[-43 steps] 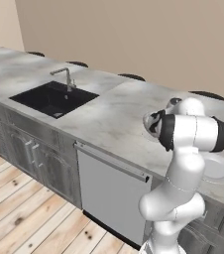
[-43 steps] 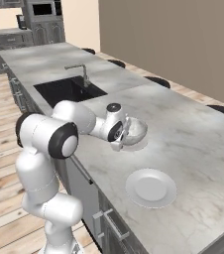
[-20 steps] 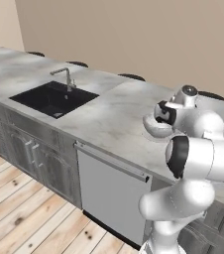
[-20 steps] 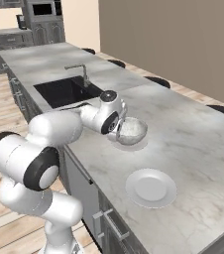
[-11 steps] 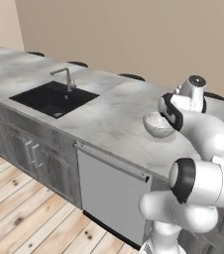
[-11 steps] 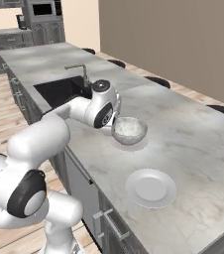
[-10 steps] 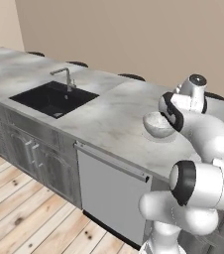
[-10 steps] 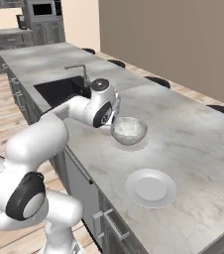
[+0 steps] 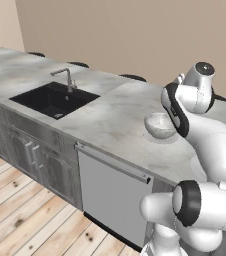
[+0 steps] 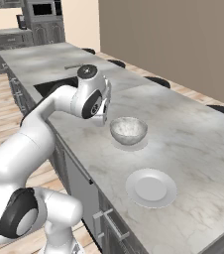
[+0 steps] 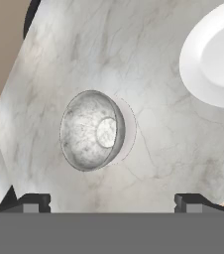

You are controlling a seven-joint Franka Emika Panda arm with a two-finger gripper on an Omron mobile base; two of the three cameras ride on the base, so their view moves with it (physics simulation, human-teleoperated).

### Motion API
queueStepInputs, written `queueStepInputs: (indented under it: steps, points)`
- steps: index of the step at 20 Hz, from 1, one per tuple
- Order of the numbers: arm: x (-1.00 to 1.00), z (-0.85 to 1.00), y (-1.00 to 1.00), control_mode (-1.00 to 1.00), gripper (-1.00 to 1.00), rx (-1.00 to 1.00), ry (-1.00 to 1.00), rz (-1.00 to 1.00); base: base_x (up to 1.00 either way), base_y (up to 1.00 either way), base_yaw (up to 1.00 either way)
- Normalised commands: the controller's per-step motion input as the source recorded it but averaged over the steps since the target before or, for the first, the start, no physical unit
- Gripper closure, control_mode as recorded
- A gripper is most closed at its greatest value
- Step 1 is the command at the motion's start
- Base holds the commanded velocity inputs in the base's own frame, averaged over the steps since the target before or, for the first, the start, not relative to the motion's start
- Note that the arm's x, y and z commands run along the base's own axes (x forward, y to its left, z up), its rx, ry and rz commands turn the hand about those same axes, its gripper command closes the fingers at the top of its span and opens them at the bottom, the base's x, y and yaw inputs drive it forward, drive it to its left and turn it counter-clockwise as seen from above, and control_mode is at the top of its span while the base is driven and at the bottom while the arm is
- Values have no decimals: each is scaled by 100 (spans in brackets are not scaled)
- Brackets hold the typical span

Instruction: Move the bowls from the cabinet to the plates on the dining table.

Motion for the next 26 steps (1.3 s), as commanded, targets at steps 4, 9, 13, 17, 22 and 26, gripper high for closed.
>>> queueStepInputs:
  steps: [4,9,13,17,22,26]
  points:
    - [-20,56,19,-100,-100,-3,-7,8,0,0,0]
    - [-24,54,18,-100,-100,-1,-7,7,0,0,0]
    - [-35,37,3,-100,-100,1,-4,7,0,0,0]
    - [-44,23,-2,-100,-100,4,-2,9,0,0,0]
    - [-48,11,0,-100,-100,1,-6,7,0,0,0]
    - [-45,1,0,-100,-100,-2,-15,3,0,0,0]
